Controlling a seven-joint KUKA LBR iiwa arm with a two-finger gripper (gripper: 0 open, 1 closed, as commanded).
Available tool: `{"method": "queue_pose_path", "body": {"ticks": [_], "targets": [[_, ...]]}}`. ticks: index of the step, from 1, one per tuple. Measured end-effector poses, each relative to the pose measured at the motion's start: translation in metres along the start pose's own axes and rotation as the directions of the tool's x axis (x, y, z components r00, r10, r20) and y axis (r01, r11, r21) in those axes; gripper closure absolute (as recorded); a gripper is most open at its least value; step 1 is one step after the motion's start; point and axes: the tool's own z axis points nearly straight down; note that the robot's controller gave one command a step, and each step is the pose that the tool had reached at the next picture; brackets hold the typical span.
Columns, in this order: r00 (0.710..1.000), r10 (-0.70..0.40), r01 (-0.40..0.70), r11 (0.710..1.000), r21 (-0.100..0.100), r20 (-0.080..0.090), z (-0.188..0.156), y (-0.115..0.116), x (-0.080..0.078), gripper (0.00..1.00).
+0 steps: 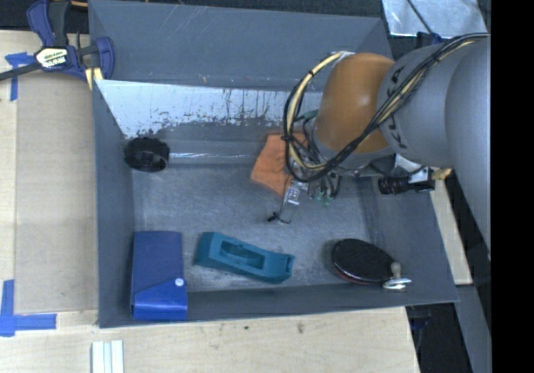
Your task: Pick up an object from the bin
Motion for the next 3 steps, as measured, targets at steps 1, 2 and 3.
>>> {"method": "queue_pose_path", "body": {"ticks": [1, 2, 3], "targets": [[1.000, 0.016, -0.016, 1.000, -0.001, 0.003, 0.0127, 0.0228, -0.0255, 1.00], [1.000, 0.015, -0.015, 1.000, -0.001, 0.003, 0.0126, 0.0228, -0.0255, 1.00], [1.000, 0.015, -0.015, 1.000, 0.000, 0.001, 0.0109, 0.0225, -0.0248, 1.00]]}}
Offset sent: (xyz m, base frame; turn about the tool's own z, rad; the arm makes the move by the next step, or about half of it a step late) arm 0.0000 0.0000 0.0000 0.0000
